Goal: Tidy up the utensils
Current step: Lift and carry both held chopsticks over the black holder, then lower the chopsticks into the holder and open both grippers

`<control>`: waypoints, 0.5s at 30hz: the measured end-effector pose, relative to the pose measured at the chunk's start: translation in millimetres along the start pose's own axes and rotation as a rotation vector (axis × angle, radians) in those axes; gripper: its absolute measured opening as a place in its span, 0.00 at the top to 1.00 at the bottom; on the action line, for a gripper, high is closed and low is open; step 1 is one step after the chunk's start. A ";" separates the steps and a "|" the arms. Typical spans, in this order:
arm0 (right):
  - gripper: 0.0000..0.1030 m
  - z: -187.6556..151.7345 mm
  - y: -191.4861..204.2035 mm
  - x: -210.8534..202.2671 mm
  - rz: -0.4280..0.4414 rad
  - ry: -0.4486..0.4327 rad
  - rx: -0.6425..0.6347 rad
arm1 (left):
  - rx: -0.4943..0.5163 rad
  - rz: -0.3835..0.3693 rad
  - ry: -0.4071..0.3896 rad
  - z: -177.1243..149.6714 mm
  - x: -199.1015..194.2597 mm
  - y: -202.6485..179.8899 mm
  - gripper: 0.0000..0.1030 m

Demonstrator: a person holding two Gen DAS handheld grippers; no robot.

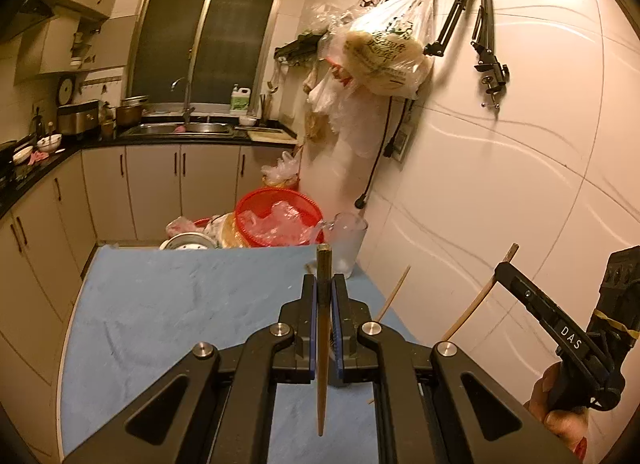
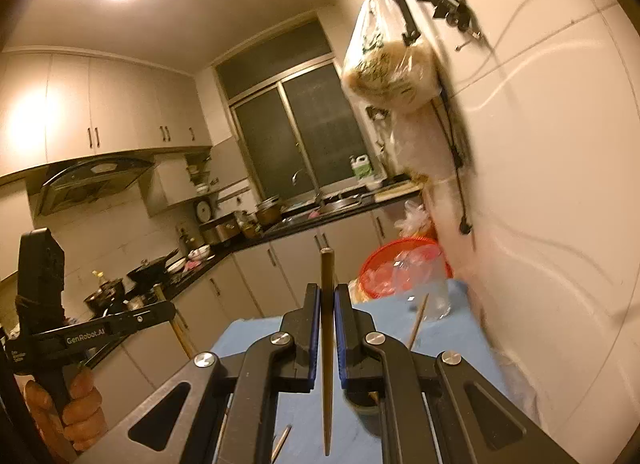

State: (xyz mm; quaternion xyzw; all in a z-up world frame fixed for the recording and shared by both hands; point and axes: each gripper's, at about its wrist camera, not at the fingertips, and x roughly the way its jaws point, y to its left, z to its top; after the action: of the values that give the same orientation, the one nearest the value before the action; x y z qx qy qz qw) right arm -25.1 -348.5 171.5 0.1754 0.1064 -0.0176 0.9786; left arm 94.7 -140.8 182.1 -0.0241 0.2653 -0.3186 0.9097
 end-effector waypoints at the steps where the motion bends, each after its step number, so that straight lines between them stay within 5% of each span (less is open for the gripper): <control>1: 0.92 4.2 -2.0 1.3 -0.003 -0.005 0.001 | 0.005 -0.001 -0.004 4.4 3.9 -3.3 0.93; 15: 0.92 35.0 -28.3 40.2 -0.056 -0.034 0.013 | -0.058 -0.047 -0.050 37.3 73.7 -19.7 0.93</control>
State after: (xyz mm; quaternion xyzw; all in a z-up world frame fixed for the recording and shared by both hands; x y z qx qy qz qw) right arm 19.2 -387.1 185.3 0.1786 0.0946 -0.0487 0.9782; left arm 150.4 -204.9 183.9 -0.0648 0.2507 -0.3315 0.9072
